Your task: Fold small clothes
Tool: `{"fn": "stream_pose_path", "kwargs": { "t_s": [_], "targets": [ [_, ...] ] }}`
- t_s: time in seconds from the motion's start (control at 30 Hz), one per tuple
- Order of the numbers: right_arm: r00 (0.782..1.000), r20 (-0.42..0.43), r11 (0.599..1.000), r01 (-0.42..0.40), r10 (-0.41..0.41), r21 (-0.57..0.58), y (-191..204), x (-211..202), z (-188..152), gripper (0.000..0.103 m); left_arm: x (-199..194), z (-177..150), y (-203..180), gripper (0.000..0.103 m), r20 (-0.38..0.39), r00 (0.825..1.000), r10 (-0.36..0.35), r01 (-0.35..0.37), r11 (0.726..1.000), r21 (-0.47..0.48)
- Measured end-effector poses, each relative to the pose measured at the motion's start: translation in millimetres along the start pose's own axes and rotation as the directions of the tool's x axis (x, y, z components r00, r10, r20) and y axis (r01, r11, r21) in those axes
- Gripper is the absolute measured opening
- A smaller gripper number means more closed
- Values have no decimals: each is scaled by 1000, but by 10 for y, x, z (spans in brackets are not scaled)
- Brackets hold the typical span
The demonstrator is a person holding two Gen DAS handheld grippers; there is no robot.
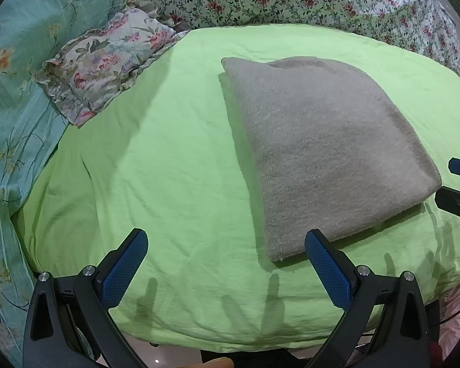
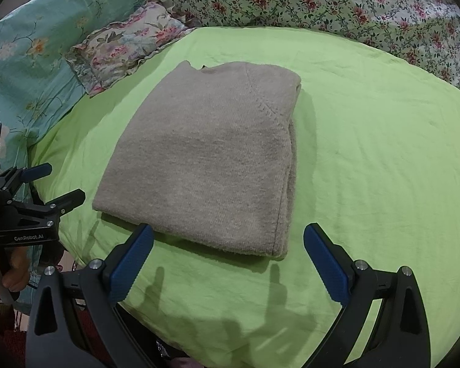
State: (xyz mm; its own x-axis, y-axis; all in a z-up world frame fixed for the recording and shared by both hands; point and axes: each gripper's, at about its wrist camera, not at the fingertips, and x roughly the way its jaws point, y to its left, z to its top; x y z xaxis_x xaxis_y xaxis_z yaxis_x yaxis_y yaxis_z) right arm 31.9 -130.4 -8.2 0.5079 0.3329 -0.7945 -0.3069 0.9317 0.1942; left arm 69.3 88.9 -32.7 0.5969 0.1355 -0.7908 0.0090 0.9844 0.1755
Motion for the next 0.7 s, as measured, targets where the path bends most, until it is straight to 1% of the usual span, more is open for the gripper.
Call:
{"fn": "stream_pose_path", "kwargs": {
  "t_s": [0.23,0.57,0.7],
  "targets": [
    [1000,-1,1000,-1,1,-2,-4,2,-1,98,-24,-17,-25,102,5,1000,-7,7,1000,3],
    [1000,1,1000,1,-1,-1,-4,-2,8,98,-46,-1,5,102,24,999,-43,43,999,2],
    [1000,3,1000,1,-1,-4,-14,-9,28,98,-48,-3,-10,102,24,999,-45,45,999,4]
  ]
}}
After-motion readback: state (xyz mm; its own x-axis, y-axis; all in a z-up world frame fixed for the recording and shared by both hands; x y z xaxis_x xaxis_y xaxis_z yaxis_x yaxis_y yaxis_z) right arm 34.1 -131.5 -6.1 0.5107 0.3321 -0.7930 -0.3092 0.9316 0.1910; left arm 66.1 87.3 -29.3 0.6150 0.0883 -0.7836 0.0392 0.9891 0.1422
